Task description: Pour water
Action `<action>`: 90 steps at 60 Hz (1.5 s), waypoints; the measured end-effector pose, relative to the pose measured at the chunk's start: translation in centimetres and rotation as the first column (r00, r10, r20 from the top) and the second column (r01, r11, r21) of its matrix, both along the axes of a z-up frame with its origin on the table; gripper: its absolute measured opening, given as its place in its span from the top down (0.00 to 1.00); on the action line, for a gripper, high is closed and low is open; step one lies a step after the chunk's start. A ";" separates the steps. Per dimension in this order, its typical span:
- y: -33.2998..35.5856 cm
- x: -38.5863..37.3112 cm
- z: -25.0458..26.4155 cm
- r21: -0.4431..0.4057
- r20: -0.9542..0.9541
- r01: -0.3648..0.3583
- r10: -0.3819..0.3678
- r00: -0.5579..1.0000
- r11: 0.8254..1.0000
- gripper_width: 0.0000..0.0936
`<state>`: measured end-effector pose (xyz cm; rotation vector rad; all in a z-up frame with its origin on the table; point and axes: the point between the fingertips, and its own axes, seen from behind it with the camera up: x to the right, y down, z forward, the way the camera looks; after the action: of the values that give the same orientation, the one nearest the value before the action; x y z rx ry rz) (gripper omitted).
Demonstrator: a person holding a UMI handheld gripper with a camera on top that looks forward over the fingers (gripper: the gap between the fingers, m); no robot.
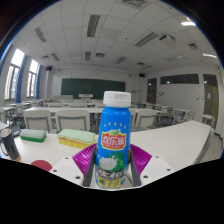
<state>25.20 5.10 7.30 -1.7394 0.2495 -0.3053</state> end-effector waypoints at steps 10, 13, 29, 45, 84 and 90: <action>0.2 0.0 -0.1 0.036 0.008 0.003 -0.003 1.000 0.999 0.52; 0.2 0.0 0.0 0.037 0.021 -0.001 0.000 1.000 0.999 0.57; 0.2 -5.8 4.1 -0.008 0.379 -0.020 0.022 0.925 1.000 0.60; 2.5 -20.5 12.0 -0.221 0.970 -0.037 0.224 0.098 0.974 0.61; 3.5 -24.1 15.2 -0.225 0.925 0.019 0.220 -0.311 0.974 0.60; 2.7 -22.2 15.4 -0.132 0.984 -0.082 0.140 0.106 0.988 0.60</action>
<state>2.96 7.81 22.68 -1.1866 -0.9437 -1.3321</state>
